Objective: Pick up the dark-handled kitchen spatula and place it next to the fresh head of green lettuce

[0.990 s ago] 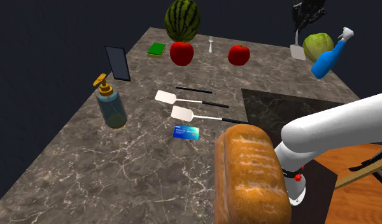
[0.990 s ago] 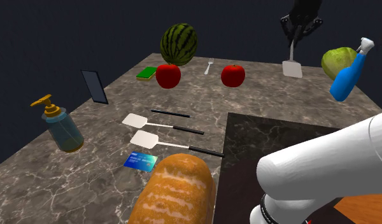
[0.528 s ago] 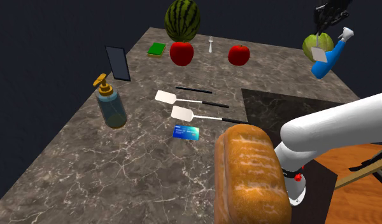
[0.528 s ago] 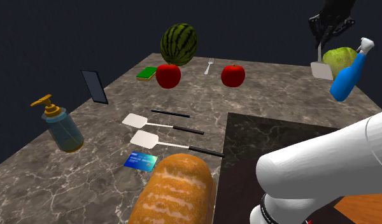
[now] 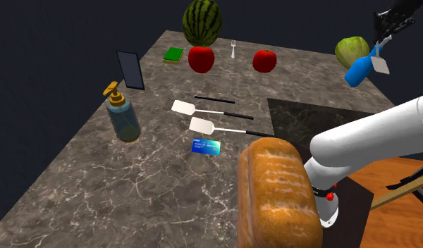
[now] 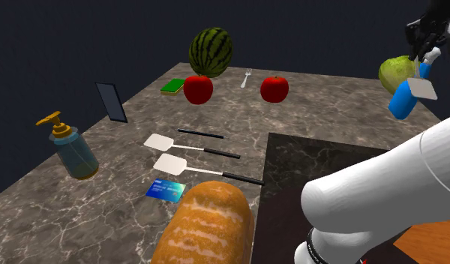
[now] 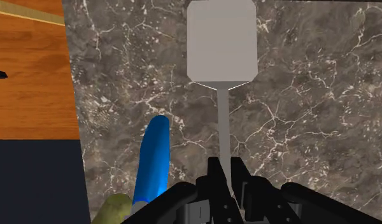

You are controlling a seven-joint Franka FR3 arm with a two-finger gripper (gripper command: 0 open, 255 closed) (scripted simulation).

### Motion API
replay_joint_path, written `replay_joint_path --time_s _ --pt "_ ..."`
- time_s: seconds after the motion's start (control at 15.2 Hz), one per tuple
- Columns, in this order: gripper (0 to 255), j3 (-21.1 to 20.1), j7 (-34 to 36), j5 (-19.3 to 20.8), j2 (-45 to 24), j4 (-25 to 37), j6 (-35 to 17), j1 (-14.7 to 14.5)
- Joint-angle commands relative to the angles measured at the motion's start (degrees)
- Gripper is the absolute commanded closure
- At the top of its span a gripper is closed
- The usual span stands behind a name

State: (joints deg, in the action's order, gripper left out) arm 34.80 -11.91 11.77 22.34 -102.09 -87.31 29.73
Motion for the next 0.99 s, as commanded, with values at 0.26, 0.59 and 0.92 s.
replay_joint_path --time_s 0.26,0.59,0.92 --pt "255 9.33 -10.79 -2.13 -6.32 6.75 0.0 0.68" --pt "255 16.54 -18.76 -5.98 -12.41 10.4 -1.44 1.31" --pt "255 15.77 -17.72 -4.55 -10.5 5.09 -5.41 1.62"
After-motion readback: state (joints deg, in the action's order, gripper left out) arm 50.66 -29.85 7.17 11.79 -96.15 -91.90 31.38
